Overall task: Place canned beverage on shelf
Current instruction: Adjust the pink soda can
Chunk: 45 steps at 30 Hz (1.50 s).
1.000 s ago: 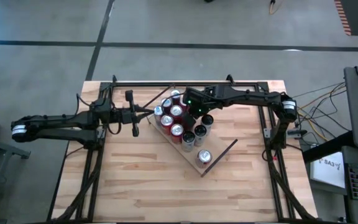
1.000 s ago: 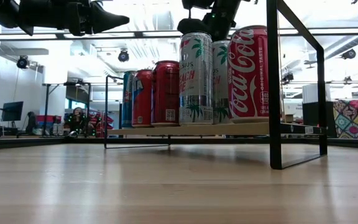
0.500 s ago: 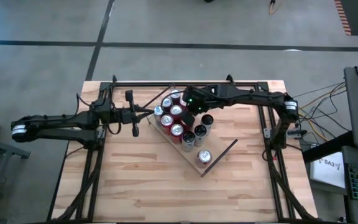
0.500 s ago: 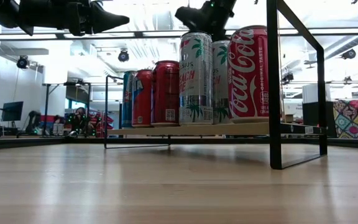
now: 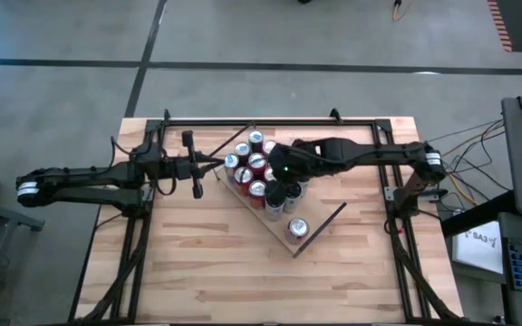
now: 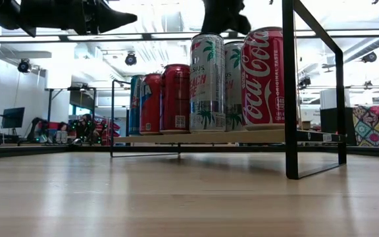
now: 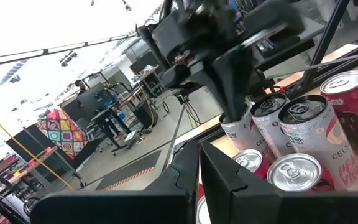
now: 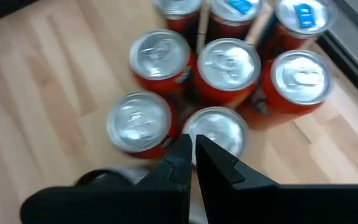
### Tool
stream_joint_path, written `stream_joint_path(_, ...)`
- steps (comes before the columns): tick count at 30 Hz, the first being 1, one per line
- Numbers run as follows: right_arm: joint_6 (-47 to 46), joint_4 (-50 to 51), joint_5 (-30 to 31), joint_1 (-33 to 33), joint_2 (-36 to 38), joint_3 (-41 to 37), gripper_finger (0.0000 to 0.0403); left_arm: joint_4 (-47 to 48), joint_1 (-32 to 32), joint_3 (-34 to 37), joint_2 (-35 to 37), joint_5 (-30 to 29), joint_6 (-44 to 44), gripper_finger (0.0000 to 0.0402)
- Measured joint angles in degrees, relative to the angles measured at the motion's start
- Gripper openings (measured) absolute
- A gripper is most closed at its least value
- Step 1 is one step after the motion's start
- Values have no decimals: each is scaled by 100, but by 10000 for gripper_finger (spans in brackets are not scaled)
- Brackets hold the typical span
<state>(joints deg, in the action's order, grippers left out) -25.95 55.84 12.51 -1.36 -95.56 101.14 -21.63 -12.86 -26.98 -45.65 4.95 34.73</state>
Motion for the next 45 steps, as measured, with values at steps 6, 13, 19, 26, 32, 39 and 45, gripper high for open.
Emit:
stream_joint_path(6,-4,-370,-56,365,29,0,13,-118,0,0,0,15,-51,0)
stream_joint_path(13,133,-580,-142,653,-18,-10,13,-291,0,0,4,20,-78,0)
stream_joint_path(19,106,-1078,-87,790,-18,-145,13,-339,0,-163,11,20,-108,0)
stream_joint_path(26,407,-2125,-41,784,-18,-454,13,-336,0,-254,11,17,-84,0)
stream_joint_path(32,308,-2150,215,784,-18,-628,13,-328,1,-311,11,17,22,0)
stream_joint_path(39,-3,-2160,261,784,-69,-656,13,-328,2,-337,10,17,237,0)
stream_joint_path(45,-45,-2132,257,784,-207,-657,13,-397,2,-337,2,17,353,0)
